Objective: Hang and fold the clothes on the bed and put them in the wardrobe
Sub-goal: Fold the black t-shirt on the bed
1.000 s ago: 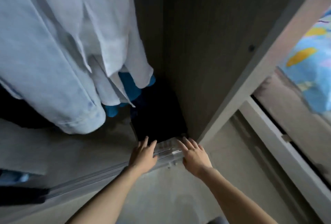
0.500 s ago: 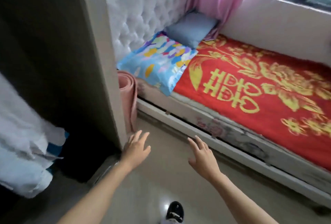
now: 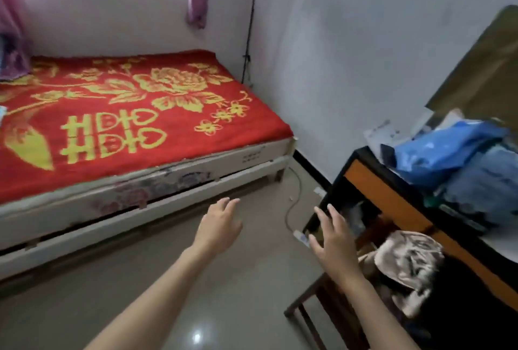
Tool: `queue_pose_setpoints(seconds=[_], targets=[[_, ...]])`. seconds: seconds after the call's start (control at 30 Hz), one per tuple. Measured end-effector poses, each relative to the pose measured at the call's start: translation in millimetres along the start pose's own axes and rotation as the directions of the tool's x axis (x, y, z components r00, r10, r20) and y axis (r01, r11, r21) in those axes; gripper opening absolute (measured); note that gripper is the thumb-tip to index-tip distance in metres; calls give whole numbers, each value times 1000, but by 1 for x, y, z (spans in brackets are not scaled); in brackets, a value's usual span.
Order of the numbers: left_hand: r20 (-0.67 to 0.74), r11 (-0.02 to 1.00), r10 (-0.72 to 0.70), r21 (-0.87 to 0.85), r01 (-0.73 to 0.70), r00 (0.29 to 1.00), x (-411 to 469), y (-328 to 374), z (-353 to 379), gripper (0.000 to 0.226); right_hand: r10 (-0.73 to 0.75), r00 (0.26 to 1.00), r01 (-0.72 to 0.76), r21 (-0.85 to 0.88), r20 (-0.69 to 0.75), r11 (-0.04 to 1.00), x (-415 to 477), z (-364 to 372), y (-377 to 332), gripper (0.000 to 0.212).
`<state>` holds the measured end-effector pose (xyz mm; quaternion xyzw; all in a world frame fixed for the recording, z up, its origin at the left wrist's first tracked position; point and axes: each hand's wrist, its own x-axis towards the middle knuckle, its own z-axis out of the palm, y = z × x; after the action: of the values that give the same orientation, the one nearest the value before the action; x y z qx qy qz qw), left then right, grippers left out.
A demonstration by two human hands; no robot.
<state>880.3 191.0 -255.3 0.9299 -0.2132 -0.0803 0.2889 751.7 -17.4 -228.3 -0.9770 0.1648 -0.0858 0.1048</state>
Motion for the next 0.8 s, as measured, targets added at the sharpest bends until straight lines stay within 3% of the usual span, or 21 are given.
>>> queue_pose_setpoints(seconds=[0.13,0.23,0.3,0.4,0.5,0.6,0.67,0.8], targets=[[100,951,310,-42,-308,945,9,108,59,60,151,952,-177,-76,-268,981,-67,-53,65,59],[100,849,528,-79,-522,843,-12,188,101,57,247,894,-332,-181,-375,926,-121,-82,119,56],[83,756,655,-76,-650,751,-30,226,120,53,349,864,-441,-212,-362,872,-149,-94,143,55],[50,576,817,-31,-817,575,-51,269,146,52,555,799,-600,-266,-231,754,-185,-96,176,61],[164,503,855,-29,-864,492,-63,307,168,56,650,743,-668,-242,-162,703,-216,-91,199,62],[285,448,854,18,-894,434,-71,328,189,58,641,753,-657,-202,-145,726,-221,-87,203,59],[387,424,822,77,-902,419,-76,329,201,60,645,747,-665,-179,-162,725,-218,-87,202,57],[355,417,824,148,-897,442,-80,310,212,63,655,737,-675,-122,-167,728,-219,-81,203,57]])
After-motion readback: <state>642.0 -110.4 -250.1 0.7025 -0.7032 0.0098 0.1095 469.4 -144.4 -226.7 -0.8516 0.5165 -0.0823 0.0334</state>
